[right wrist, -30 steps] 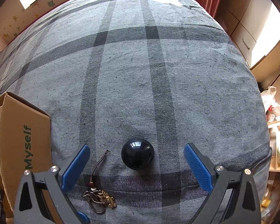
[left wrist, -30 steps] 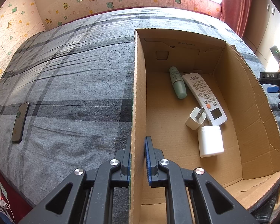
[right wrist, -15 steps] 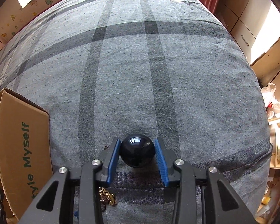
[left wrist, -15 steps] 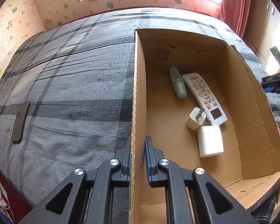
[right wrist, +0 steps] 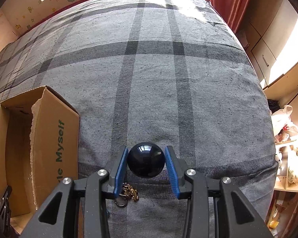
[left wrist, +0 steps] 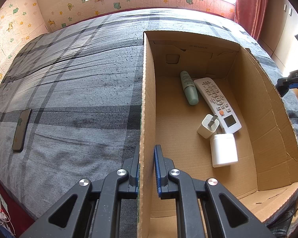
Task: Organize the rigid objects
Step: 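Carry the black ball with the right gripper toward the box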
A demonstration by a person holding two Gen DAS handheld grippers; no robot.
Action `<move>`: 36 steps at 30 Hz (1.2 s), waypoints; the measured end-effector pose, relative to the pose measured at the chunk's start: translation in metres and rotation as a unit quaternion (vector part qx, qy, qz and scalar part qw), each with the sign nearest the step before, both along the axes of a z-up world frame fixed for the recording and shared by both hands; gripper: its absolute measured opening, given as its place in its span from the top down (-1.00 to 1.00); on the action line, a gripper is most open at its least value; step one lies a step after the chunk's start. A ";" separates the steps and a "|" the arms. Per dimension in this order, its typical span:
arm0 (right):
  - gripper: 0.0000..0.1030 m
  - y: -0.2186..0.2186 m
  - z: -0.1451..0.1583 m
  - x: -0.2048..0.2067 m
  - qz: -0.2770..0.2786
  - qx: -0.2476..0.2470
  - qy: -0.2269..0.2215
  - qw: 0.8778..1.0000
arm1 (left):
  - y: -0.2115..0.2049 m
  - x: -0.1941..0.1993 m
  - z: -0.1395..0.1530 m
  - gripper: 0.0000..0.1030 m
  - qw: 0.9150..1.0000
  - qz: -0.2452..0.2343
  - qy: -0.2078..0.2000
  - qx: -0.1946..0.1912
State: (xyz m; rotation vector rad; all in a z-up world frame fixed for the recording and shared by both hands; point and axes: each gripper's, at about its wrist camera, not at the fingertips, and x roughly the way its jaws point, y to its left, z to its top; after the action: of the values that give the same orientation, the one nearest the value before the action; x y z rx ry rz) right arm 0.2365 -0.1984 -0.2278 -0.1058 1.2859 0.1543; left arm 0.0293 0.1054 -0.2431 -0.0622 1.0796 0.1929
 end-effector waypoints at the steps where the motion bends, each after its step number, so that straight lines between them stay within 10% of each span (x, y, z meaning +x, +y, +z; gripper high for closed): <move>1: 0.21 0.003 0.005 -0.002 0.005 0.002 -0.002 1.000 | 0.000 0.000 0.000 0.76 1.000 0.000 0.000 0.000; 36: 0.21 0.151 0.063 -0.076 0.198 0.040 -0.028 0.979 | 0.000 0.000 0.000 0.76 1.000 0.000 0.000 0.001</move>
State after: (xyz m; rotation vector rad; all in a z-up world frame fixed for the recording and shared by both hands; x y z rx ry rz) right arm 0.1603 -0.0471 -0.1647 -0.2960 1.1883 0.5408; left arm 0.0291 0.1054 -0.2432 -0.0611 1.0793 0.1933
